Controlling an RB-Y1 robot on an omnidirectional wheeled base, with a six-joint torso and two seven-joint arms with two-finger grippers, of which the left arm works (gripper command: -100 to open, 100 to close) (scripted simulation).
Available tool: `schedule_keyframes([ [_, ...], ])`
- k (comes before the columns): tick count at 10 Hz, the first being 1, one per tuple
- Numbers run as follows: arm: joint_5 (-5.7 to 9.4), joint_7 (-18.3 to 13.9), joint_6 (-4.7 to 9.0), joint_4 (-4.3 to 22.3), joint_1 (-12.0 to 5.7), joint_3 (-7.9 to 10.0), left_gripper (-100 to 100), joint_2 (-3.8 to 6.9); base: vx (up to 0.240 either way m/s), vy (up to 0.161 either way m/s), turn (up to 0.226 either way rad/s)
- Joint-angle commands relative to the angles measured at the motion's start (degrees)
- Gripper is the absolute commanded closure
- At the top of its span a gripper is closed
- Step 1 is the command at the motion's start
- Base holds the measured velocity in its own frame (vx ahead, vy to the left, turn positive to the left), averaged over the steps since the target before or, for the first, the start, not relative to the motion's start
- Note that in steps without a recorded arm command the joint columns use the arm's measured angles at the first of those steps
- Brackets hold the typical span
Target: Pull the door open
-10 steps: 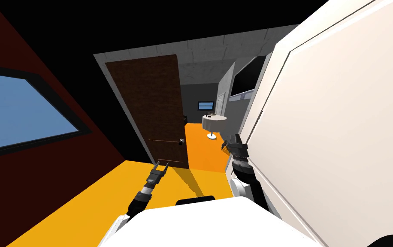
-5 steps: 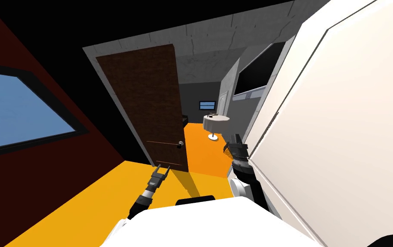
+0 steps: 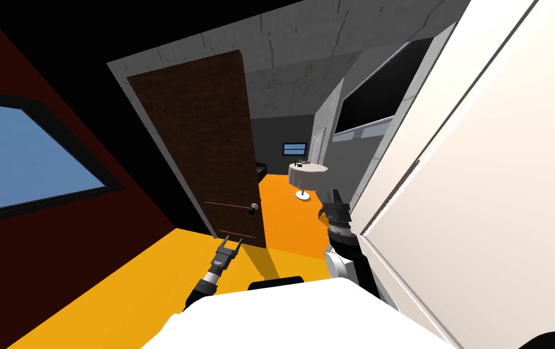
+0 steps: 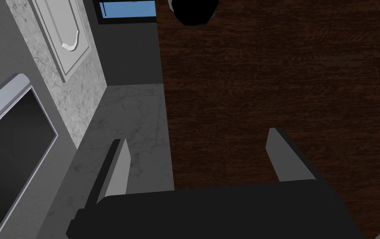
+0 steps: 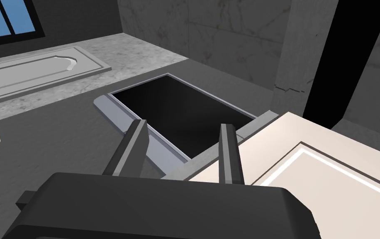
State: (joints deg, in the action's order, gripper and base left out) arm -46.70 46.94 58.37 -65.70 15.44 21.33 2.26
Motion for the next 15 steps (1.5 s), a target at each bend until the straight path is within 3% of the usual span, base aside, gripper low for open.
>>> schedule_keyframes([
  [1,-1.04,1.1,0.63,1.7,-0.45,0.56,-100,-0.48,0.138,-0.017,0.035],
  [4,-2.64,2.4,1.35,3.9,-0.96,1.34,-100,-1.30,0.152,-0.017,0.051],
  [6,-4.42,3.9,2.15,6.4,-1.54,2.21,-100,-2.43,0.170,0.030,0.068],
  [7,-3.85,3.6,2.06,6.1,-1.59,2.05,-100,-2.05,0.091,0.027,0.006],
  [8,-2.80,4.0,2.92,8.3,-2.11,3.29,-100,-0.45,-0.035,-0.092,-0.165],
  [10,-1.75,4.1,3.67,10.2,-2.55,4.41,-100,0.94,-0.030,-0.151,-0.132],
  [11,-0.51,4.3,4.56,12.5,-3.07,5.75,-100,2.48,0.020,-0.170,-0.224],
  [12,-0.51,4.3,4.56,12.5,-3.07,5.75,-100,2.48,0.039,-0.109,-0.084],
  [14,1.26,4.6,5.87,15.7,-3.82,7.69,-100,4.57,0.116,-0.090,-0.157],
  [15,1.71,4.7,6.20,16.5,-4.01,8.18,-100,5.08,0.167,-0.038,-0.141],
])
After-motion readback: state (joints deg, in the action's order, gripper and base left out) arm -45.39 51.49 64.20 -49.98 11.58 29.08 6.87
